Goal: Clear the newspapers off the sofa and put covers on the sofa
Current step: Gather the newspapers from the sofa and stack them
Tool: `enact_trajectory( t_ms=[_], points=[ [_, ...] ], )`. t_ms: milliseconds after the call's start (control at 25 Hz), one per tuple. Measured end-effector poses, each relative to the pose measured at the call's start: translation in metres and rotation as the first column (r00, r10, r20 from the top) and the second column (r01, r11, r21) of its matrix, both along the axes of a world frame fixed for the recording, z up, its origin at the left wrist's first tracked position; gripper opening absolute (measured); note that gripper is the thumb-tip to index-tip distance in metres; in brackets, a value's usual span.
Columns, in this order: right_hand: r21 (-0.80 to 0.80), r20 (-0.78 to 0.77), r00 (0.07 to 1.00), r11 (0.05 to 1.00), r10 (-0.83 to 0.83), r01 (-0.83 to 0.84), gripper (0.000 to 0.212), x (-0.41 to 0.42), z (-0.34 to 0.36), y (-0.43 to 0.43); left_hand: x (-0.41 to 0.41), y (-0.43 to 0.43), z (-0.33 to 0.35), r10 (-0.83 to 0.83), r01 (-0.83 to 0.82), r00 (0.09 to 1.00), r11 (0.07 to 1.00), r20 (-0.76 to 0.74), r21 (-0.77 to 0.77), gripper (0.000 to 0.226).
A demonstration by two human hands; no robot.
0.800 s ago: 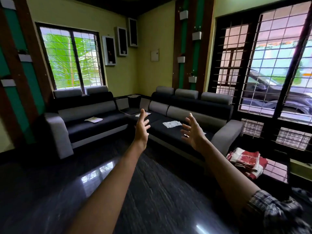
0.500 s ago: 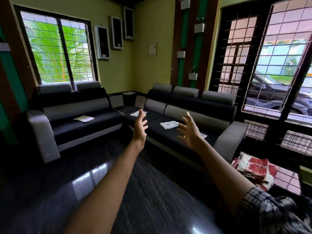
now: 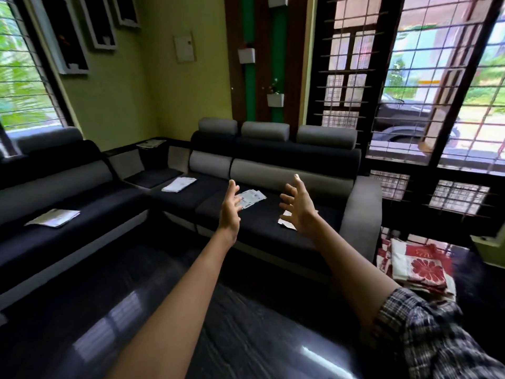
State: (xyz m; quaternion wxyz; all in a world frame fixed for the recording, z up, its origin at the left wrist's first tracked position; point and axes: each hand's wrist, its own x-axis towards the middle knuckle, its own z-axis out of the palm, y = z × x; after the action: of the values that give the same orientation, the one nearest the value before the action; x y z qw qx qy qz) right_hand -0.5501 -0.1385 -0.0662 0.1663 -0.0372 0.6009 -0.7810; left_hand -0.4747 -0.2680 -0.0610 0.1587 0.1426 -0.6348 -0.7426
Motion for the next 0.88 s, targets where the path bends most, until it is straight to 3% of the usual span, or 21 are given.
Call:
enact_trajectory(
  t_ms=[520,880],
  points=[
    [0.078,0.058,0.981,0.981,-0.184,0.179,0.063,-0.342,-0.056,-0.049,-0.368,-0.062,-0.062,-0.146,0.140,0.980,0.989,0.134,0.056,0.058],
    [0.155,0.199,0.922,0.940,-0.331,0.304,0.061,-0.549,-0.162,-0.038,-0.600,-0.059,-0.151,-0.246,0.218,0.925,0.968,0.288,0.127,0.059]
  ],
)
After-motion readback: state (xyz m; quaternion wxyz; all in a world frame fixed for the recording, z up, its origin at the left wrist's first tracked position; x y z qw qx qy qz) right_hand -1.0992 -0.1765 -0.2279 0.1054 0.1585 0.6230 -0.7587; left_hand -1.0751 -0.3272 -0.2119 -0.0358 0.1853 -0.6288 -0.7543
